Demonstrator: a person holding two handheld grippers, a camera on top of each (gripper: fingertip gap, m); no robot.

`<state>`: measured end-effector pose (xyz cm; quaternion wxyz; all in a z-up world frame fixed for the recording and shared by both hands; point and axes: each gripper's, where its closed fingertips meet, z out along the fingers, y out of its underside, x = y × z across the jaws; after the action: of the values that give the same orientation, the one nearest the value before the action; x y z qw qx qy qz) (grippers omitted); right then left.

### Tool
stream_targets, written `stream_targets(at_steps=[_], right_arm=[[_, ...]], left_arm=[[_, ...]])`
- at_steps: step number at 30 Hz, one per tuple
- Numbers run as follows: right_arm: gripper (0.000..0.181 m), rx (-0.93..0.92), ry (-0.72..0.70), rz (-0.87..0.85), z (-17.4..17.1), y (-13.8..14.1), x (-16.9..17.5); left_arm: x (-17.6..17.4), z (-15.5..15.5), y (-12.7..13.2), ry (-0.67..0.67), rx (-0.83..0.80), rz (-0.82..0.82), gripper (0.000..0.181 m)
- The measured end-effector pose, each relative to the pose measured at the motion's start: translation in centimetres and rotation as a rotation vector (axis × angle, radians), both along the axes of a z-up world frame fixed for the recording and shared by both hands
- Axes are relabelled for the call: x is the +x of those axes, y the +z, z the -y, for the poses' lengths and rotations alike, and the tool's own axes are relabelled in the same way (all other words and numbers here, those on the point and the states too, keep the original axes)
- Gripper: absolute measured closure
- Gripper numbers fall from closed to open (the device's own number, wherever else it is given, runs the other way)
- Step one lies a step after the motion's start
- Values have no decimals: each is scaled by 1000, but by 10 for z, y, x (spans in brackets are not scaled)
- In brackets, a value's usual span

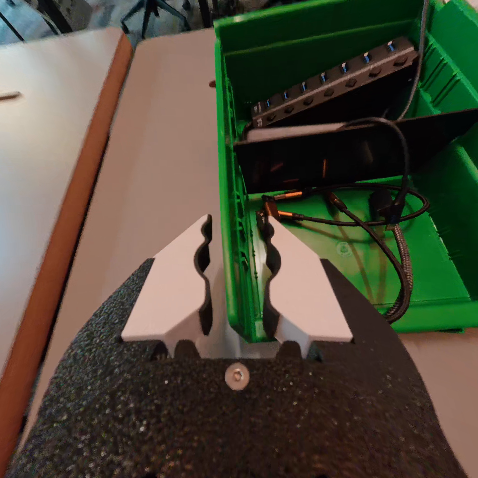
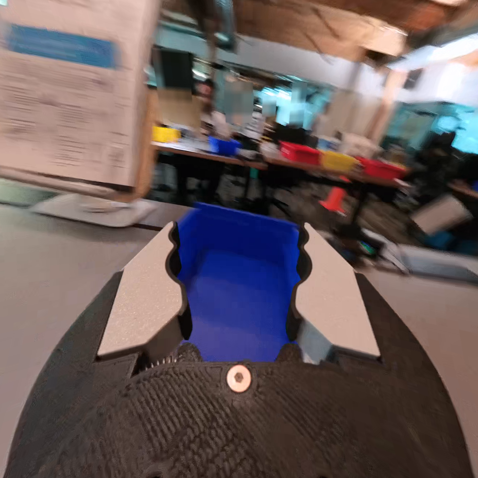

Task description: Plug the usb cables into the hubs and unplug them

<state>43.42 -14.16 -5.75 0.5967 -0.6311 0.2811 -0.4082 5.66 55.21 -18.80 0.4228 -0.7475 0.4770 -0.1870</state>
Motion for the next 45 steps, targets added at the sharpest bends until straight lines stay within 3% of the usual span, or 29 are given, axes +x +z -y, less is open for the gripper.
stream_targets(at_steps=[1, 4, 7, 12, 16, 21, 25, 29, 32, 35, 40, 45], right_arm=[[89, -24, 126, 23, -33, 8, -19], [82, -90, 481, 33, -126, 5, -78], [83, -117, 755, 21, -202, -17, -128], [84, -184, 779, 4, -265, -53, -142], [87, -238, 727, 54, -267, -69, -138], [89, -184, 690, -23, -256, -84, -121], [89, -134, 665, -58, -251, -83, -112], [92, -148, 630, -72, -248, -86, -107], [93, -98, 635, -116, -248, -85, -108], [95, -103, 618, -97, -246, -83, -106], [96, -118, 608, -114, -244, -89, -102], [99, -106, 607, -104, -244, -87, -103]], left_arm=[[2, 1, 13, -11, 38, 5, 140], [25, 22, 49, -188, 105, 16, 136], [54, 39, 59, -422, 131, -119, 131], [106, 30, 59, -616, 347, -387, 123], [154, 36, 35, -712, 373, -483, 122], [191, 32, -12, -782, 453, -683, 124], [207, 32, -34, -773, 458, -741, 128], [216, 22, -34, -688, 561, -749, 137], [218, 20, -29, -634, 645, -704, 146], [217, 19, -6, -557, 758, -583, 158], [204, 10, 35, -422, 803, -363, 159], [191, 24, 77, -406, 807, -153, 159]])
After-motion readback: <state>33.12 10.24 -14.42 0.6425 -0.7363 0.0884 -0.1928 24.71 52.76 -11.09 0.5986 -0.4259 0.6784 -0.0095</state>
